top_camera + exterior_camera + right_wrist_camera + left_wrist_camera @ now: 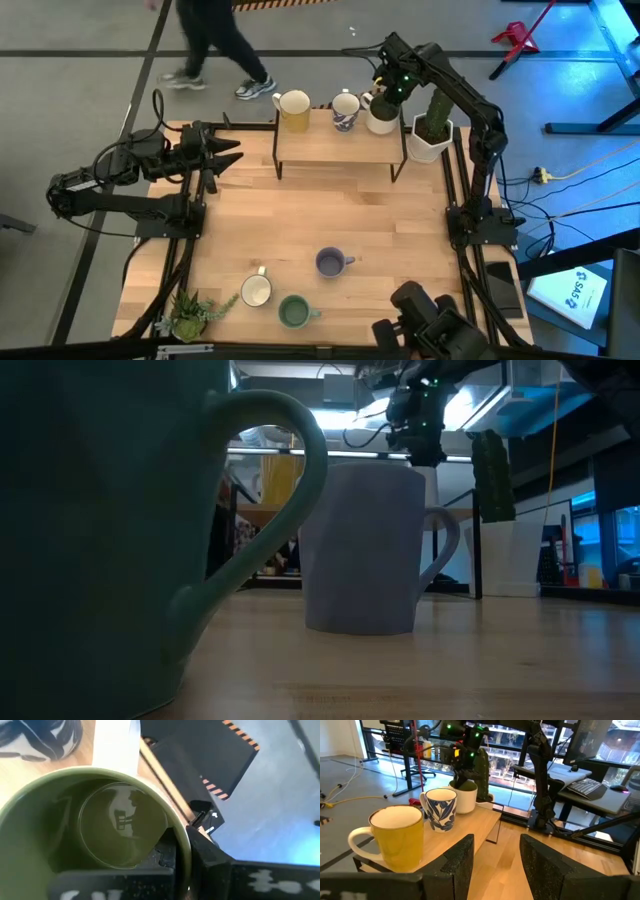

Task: Place coffee mugs
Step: Put the white mug on the shelf, then put the blue patterned mug on the shelf

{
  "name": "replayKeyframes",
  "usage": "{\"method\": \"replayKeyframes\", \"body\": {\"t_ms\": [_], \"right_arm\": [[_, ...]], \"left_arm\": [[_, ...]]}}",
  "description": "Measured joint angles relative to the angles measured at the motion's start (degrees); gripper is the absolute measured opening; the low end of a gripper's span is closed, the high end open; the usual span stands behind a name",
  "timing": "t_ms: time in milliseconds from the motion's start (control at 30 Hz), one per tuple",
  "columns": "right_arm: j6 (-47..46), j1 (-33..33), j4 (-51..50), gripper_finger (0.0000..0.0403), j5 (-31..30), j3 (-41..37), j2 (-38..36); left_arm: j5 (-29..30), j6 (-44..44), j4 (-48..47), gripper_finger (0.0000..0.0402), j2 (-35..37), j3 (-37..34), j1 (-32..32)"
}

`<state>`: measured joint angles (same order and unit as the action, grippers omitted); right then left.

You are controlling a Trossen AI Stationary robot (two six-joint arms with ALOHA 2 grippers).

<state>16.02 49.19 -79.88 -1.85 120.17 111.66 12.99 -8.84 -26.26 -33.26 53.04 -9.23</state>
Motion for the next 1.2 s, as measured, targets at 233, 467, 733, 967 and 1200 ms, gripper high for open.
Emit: {"method": "replayKeyframes", "body": {"t_ms": [233,467,733,967,1200], "right_arm": [[1.0,0.0,0.2,0.0003,0.3,0.1,1.8],[1.5,0.0,0.6,0.0045,-2.4,0.1,1.8],[2.5,0.0,0.6,0.0117,-2.5,0.1,1.8],[3.6,0.0,-0.2,0.0165,-2.9,7.9,1.7],[3.8,-0.4,0.7,0.0167,-0.5,12.6,-2.4]], "left_arm": [[0.2,0.0,0.0,0.0153,0.0,0.0,0.0],[0.3,0.0,0.0,0.0153,0.0,0.0,0.0],[0.5,0.0,0.1,0.0153,0.0,0.0,0.0],[-2.2,0.0,0.0,0.0153,0.0,0.0,0.0],[-19.5,-2.7,-9.8,0.0153,-0.1,0.0,0.0]]}}
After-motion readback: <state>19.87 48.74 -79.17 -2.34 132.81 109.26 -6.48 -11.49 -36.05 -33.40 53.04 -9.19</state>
